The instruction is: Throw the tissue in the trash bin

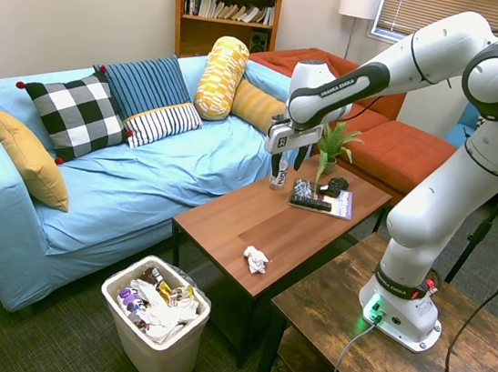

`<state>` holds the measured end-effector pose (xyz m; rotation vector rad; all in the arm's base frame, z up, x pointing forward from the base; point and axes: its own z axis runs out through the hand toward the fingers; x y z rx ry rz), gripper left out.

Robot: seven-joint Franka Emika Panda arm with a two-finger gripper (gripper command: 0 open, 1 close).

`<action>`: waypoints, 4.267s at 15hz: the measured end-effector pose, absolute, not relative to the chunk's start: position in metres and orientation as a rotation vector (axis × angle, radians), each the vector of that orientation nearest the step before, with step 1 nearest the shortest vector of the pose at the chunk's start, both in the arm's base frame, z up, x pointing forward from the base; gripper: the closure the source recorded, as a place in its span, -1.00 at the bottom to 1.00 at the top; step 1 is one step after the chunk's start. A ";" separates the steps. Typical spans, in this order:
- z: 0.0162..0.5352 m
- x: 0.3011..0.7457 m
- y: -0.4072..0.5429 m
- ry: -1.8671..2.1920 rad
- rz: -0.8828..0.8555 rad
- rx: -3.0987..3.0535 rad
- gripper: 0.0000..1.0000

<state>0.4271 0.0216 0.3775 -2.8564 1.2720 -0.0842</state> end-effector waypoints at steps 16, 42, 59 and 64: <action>0.172 0.418 0.125 1.330 0.180 -2.908 -1.00; 0.085 0.438 0.142 1.418 0.349 -2.834 1.00; 0.173 0.478 0.429 0.870 0.082 -3.159 -1.00; 0.152 0.482 0.457 0.834 0.094 -3.169 -1.00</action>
